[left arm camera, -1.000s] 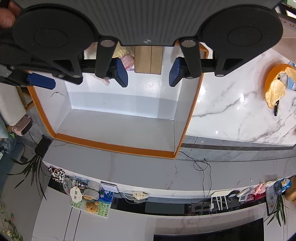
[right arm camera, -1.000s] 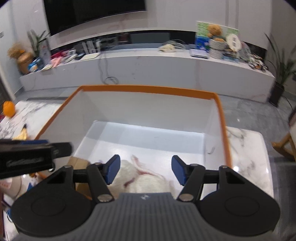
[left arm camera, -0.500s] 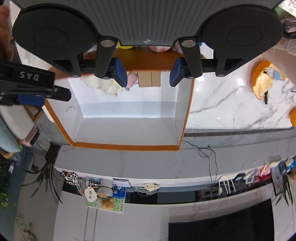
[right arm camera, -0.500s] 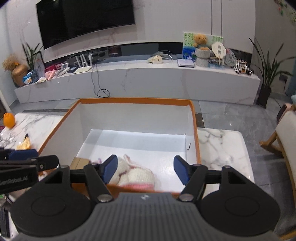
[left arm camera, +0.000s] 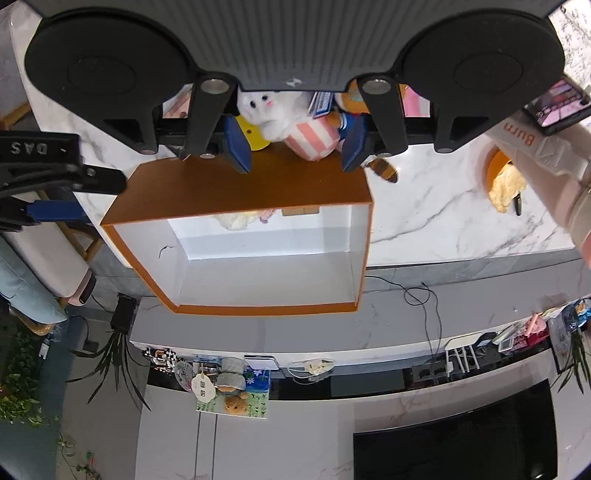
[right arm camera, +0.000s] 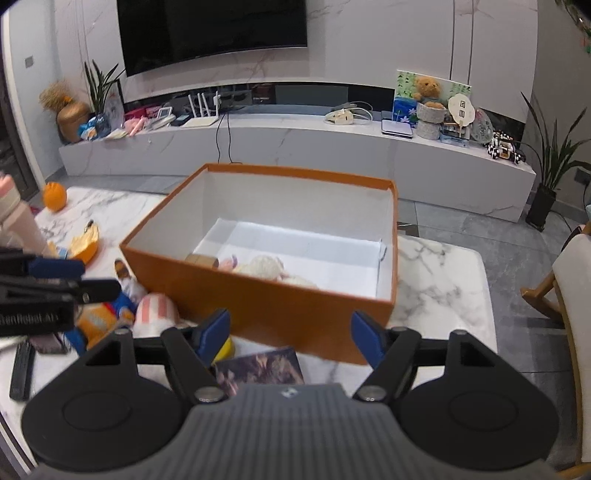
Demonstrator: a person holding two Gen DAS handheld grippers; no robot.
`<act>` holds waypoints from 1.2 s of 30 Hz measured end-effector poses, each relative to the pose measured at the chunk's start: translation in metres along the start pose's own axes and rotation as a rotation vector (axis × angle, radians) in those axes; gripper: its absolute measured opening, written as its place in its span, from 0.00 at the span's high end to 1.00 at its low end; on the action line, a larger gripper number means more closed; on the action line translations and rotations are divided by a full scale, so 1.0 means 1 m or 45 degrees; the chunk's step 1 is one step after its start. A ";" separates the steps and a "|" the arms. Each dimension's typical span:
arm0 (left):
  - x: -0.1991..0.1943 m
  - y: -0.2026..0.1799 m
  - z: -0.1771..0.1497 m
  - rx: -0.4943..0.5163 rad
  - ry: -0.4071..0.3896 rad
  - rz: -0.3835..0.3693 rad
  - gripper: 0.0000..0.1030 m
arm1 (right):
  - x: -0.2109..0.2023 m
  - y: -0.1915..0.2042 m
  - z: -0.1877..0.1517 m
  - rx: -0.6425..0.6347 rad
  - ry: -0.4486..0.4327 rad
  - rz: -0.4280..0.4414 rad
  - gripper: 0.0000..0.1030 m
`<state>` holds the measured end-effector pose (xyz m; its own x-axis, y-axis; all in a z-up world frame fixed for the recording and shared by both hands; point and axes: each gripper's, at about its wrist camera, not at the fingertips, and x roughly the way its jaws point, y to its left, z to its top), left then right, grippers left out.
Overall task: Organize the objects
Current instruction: 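Withdraw both grippers from the orange box back over the table, then grasp the black 'XI JIANG NAN' box with left gripper while right gripper grasps crocheted orange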
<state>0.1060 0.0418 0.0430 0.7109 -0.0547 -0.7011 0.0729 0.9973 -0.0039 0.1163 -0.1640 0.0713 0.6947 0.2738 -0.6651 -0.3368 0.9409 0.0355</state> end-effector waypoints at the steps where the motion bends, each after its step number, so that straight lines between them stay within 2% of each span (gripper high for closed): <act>1: -0.003 0.001 -0.002 -0.010 0.002 0.004 0.38 | -0.002 -0.001 -0.002 -0.004 0.005 0.000 0.28; 5: -0.021 0.007 -0.022 -0.049 -0.018 0.009 0.36 | -0.021 -0.005 -0.019 0.006 0.006 0.006 0.25; 8: -0.027 0.010 -0.046 -0.081 0.006 0.030 0.32 | -0.035 -0.008 -0.035 0.011 0.010 0.016 0.24; 12: -0.027 0.013 -0.077 -0.107 0.061 0.026 0.31 | -0.047 -0.011 -0.063 0.010 0.053 0.027 0.24; 16: -0.022 0.010 -0.100 -0.100 0.057 0.005 0.26 | -0.041 -0.003 -0.090 -0.019 0.125 0.060 0.23; 19: -0.013 0.004 -0.105 -0.083 0.113 -0.008 0.25 | -0.030 0.010 -0.107 -0.087 0.192 0.075 0.23; 21: -0.007 0.000 -0.103 -0.081 0.135 -0.023 0.19 | -0.023 0.018 -0.114 -0.122 0.219 0.082 0.23; 28: 0.018 -0.014 -0.115 -0.057 0.193 -0.041 0.15 | -0.005 0.033 -0.118 -0.170 0.270 0.102 0.23; 32: 0.019 -0.018 -0.119 -0.012 0.167 -0.006 0.15 | -0.001 0.037 -0.121 -0.209 0.294 0.108 0.23; 36: 0.022 -0.017 -0.119 -0.026 0.169 0.005 0.14 | 0.002 0.036 -0.127 -0.232 0.321 0.106 0.24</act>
<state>0.0371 0.0298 -0.0567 0.6121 -0.0451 -0.7895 0.0550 0.9984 -0.0144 0.0241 -0.1548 -0.0235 0.4885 0.2690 -0.8301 -0.5099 0.8600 -0.0213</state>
